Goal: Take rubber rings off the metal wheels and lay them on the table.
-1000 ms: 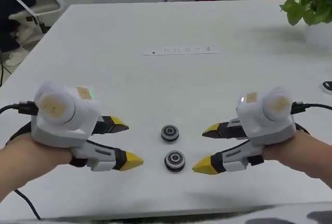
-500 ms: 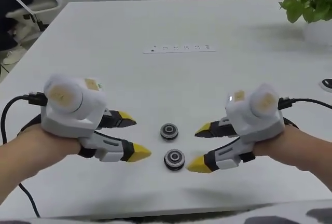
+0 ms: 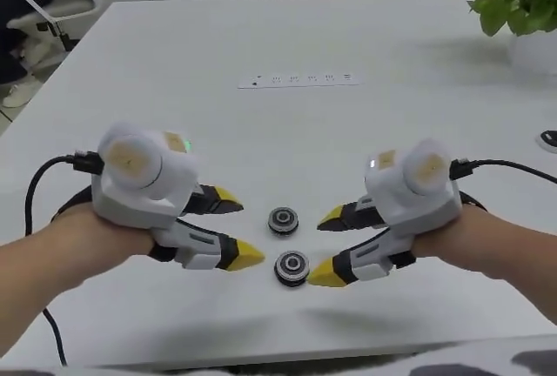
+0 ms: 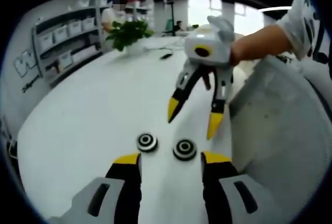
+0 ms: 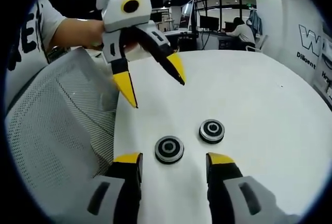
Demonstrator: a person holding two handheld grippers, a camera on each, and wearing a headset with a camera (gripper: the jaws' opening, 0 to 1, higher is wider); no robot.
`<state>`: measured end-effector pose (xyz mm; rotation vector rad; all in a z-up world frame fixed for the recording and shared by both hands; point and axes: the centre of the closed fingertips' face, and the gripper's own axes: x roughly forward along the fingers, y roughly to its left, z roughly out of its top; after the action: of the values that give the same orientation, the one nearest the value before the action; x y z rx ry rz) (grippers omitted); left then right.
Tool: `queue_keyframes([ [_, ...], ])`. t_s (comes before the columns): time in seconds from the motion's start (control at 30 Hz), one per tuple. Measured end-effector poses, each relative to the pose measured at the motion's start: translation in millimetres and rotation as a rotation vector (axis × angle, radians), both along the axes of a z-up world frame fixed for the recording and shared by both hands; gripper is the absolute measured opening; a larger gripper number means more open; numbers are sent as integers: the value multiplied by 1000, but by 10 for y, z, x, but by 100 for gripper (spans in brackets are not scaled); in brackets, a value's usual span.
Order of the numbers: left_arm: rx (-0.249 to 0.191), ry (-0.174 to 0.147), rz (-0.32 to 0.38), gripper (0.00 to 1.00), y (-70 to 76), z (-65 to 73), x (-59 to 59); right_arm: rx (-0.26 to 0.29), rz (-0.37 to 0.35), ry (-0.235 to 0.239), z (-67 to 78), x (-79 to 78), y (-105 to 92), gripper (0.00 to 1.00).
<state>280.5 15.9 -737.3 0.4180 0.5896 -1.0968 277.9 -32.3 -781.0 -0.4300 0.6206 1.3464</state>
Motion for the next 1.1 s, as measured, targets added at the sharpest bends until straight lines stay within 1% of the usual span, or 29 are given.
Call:
queue_keyframes([
  [0.13, 9, 6, -18, 45, -49, -47, -4, -12, 11, 11, -49, -3, 5, 43],
  [0.3, 15, 13, -37, 44, -101, -111, 6, -2, 6, 29, -74, -1, 14, 41],
  [0.37, 18, 12, -46, 43, -126, -140, -1, 1, 0, 35, -88, 5, 12, 41],
  [0.57, 25, 31, -65, 41, -198, -232, -15, 4, 0, 44, -102, -5, 17, 41],
  [0.7, 33, 31, -77, 38, -244, -282, -22, 1, 1, 47, -114, -10, 14, 41],
  [0.83, 37, 48, -90, 35, -286, -339, -45, 2, 0, 51, -126, -16, 9, 41],
  [0.93, 39, 54, -95, 33, -307, -376, -52, -2, -1, 54, -150, -14, 1, 41],
  [1.1, 26, 72, -88, 30, -350, -419, -60, -6, 1, 58, -170, -25, -6, 41],
])
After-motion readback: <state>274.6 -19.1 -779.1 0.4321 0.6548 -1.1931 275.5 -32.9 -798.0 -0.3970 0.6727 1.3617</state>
